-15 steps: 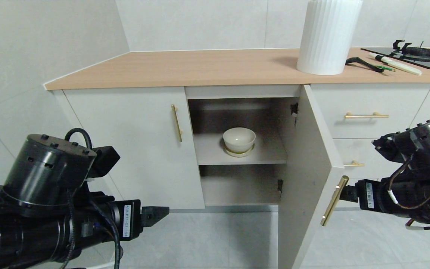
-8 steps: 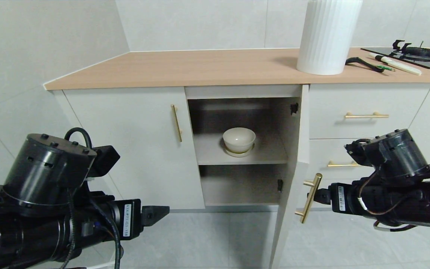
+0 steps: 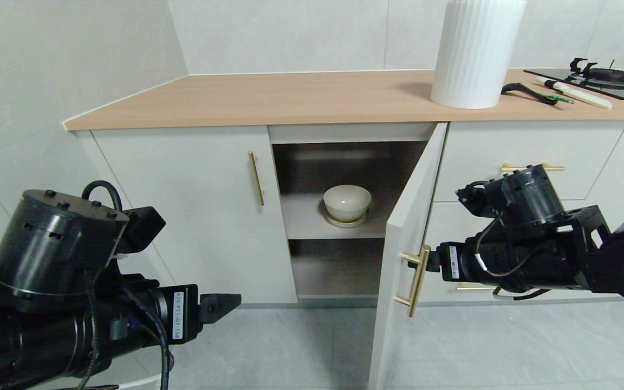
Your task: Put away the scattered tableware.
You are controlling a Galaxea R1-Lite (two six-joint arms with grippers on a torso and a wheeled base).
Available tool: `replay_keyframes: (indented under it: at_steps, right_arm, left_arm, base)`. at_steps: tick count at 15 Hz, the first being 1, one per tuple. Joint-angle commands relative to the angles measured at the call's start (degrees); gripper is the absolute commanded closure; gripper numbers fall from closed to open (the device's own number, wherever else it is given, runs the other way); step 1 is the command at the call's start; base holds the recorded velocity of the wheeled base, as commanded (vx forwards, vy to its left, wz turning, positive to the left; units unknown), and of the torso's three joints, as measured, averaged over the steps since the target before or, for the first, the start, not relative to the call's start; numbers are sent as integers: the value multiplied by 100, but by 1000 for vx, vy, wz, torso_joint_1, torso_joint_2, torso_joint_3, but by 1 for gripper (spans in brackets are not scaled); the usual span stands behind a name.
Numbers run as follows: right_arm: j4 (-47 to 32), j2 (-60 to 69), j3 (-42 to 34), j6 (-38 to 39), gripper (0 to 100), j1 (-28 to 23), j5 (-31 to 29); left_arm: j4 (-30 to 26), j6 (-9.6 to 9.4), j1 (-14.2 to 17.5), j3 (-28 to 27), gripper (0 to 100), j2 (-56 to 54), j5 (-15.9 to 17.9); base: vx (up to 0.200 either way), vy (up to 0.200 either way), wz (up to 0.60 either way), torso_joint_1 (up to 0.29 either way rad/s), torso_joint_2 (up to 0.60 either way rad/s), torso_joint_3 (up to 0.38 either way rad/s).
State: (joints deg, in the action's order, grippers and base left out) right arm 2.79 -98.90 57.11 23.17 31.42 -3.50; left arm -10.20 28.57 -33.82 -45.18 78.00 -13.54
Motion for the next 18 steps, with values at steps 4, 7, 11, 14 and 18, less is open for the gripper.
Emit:
replay_keyframes:
  at_steps: [4,7,11,14,18]
  right_arm:
    - [46,-762,714,-226,0,5,33]
    - [327,-1043,678,-199,0,5,16]
    - [916,-1325,652,-59,0,5,-2]
    - [1162,-1395,678,196,0,23,-2]
    - [1777,-1553,696,565,0,31,-19]
  left_arm:
    - [1,-1,-2,-17,0,14,1]
    - [10,-10,-2,-52,0,5,1]
    - [10,-10,-2,-52,0,49,-8]
    - [106,-10,-2,-52,0,128,-43]
    - [124,-19,-2,-35,0,102,-52]
  base:
    - [0,0,0,0,0,0]
    - [0,0,0,0,0,0]
    - [0,0,0,0,0,0]
    - [0,0,0,0,0,0]
    - [150,0,0,4,2,-1]
